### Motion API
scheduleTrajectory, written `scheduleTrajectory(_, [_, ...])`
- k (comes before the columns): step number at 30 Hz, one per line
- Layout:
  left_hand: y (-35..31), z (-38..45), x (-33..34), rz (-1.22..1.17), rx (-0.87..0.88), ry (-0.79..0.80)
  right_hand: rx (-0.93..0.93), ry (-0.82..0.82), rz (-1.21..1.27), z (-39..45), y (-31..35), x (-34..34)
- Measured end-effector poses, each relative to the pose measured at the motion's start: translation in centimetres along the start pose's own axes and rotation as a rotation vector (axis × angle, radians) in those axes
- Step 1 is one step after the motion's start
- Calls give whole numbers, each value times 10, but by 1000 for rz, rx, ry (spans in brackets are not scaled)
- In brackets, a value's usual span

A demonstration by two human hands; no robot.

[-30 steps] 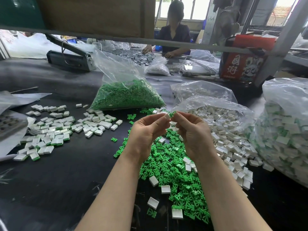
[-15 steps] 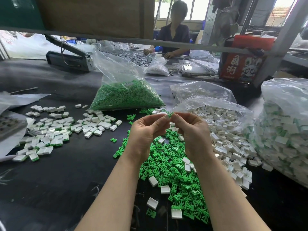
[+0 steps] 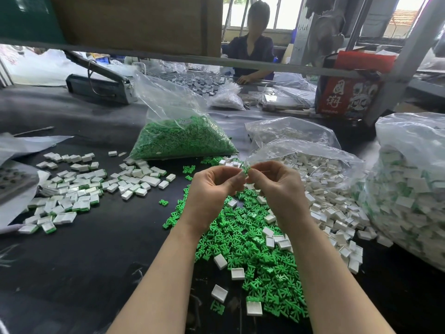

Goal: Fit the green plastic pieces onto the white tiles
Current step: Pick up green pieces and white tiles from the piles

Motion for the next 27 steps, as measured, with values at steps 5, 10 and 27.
scheduleTrajectory(5, [5, 1, -2, 4, -30, -19, -136, 77, -292, -4, 7, 6])
scheduleTrajectory(10, [7, 2, -3, 24, -34, -33, -261, 100, -521, -6, 11, 11])
scheduleTrajectory(27, [9, 0, 0, -104, -139, -27, -256, 53, -533, -8, -1, 11])
Point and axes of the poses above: each hand's wrist, its own z-axis towards the middle knuckle, its own x-axis out of the palm, y = z × x, the point moved 7 cm from there along z, towards the middle knuckle, and after that the axes turned 3 degrees about -y, right-handed, at the moved point
